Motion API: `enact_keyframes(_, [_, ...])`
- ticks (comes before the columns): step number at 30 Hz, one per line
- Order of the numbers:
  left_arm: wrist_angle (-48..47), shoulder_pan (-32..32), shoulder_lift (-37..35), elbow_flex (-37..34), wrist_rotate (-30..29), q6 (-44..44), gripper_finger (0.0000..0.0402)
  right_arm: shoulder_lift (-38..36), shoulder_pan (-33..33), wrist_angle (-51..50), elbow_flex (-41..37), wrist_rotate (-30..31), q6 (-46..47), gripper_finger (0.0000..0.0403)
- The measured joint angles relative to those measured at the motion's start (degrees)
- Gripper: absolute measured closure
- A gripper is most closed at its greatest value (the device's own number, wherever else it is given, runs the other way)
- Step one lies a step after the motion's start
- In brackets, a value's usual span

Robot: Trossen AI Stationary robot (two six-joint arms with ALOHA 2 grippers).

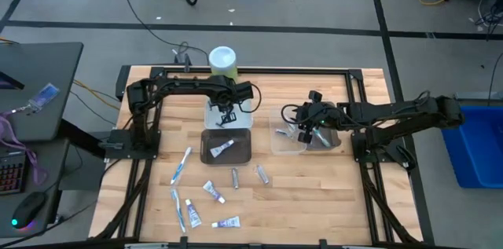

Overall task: Pick & Place Travel size toiletries
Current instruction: Put the blue razor into the white bin, then put the white toothpaste into the left black bin

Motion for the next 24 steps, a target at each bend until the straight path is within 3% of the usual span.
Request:
enact_keyframes(11, [1.91,-2.31,0.0,0.28,1.27,-3.46,0.0293,0.0,0.0,0.43,0.0,0.0,-0.02,0.0265])
enact_keyframes(24, [-18.11,-19.06,-1.38,13.91,12.72,-16.99,0.0295,0.0,-0.02,1.64,0.0,-1.26,0.86,0.0265])
